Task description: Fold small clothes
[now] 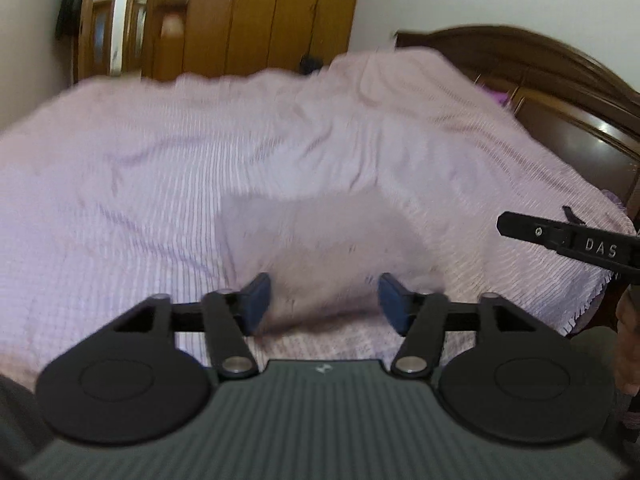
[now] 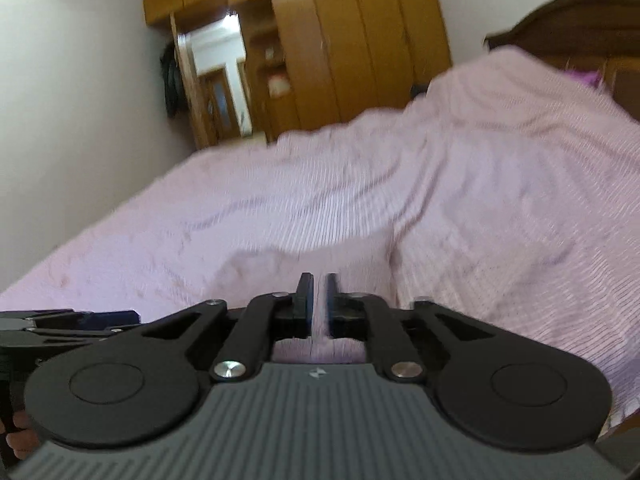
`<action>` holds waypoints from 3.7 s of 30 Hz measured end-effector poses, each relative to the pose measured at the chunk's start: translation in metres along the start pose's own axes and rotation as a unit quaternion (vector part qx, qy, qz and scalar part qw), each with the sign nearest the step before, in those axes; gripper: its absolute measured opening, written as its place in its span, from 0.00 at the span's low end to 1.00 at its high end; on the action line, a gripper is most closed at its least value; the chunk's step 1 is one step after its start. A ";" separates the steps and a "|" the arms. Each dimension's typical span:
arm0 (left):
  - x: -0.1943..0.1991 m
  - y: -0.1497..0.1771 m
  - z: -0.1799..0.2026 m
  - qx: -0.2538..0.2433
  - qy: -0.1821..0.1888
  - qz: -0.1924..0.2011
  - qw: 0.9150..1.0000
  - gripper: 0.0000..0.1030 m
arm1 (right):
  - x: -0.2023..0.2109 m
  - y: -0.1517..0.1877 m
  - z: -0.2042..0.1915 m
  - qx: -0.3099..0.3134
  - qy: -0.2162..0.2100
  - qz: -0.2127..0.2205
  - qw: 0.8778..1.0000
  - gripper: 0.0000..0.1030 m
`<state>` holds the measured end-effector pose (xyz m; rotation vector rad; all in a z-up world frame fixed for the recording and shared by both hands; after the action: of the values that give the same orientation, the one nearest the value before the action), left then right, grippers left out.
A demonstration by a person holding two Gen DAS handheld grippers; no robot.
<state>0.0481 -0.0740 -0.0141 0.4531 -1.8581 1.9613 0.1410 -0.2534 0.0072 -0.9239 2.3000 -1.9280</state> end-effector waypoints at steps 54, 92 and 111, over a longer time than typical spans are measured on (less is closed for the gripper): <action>-0.076 0.078 -0.027 -0.019 -0.009 0.019 1.000 1.00 | -0.059 0.116 0.021 0.051 0.018 -0.028 0.998 1.00; -0.073 0.079 -0.024 -0.021 0.002 0.013 1.000 1.00 | -0.067 0.125 0.017 0.059 0.005 -0.048 0.997 1.00; -0.074 0.080 -0.023 -0.025 0.005 0.012 1.000 1.00 | -0.067 0.125 0.017 0.056 0.002 -0.049 0.997 1.00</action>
<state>0.0729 -0.0588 -0.1216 0.4075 -1.9103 1.9240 0.1485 -0.2305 -0.1340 -1.0397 2.1610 -2.0726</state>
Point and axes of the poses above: each gripper's, at about its wrist camera, not at the fingertips, and x roughly against the way its jaws point, z to its right, y to its underside, the point moved 9 cm from there along -x, roughly the way its jaws point, and after that the axes turned 9 degrees about -y, right-handed, at the moved point
